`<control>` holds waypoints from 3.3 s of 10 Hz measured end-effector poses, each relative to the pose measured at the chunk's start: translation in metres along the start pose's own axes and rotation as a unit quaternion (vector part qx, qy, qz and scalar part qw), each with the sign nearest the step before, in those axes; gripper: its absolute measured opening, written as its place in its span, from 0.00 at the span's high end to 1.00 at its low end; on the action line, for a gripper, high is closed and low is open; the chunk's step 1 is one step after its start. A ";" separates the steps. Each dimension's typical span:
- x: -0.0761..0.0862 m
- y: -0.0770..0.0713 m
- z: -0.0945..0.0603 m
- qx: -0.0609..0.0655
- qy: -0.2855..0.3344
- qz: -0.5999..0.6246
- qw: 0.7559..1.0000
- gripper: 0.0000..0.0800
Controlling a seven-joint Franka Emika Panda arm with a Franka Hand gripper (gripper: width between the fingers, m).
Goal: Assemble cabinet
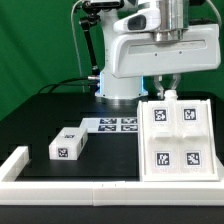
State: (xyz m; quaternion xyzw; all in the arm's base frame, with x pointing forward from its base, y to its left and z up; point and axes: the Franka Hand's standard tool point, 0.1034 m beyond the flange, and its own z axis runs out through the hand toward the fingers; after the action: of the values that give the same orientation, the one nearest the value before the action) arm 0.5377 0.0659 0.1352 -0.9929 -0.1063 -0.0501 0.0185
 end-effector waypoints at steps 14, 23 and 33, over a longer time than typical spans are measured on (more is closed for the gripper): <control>-0.001 -0.006 -0.005 0.001 -0.010 -0.004 1.000 1.00; 0.004 -0.007 -0.003 0.006 -0.039 -0.004 0.999 1.00; 0.008 -0.006 -0.005 0.006 -0.038 -0.001 0.999 0.77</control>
Offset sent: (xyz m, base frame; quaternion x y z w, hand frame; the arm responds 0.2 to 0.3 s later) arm 0.0230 0.0047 0.0057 0.0056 -0.0215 0.0078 0.9997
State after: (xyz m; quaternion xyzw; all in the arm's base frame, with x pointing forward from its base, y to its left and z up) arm 0.5438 0.0735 0.1414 -0.9939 -0.1080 -0.0113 0.0200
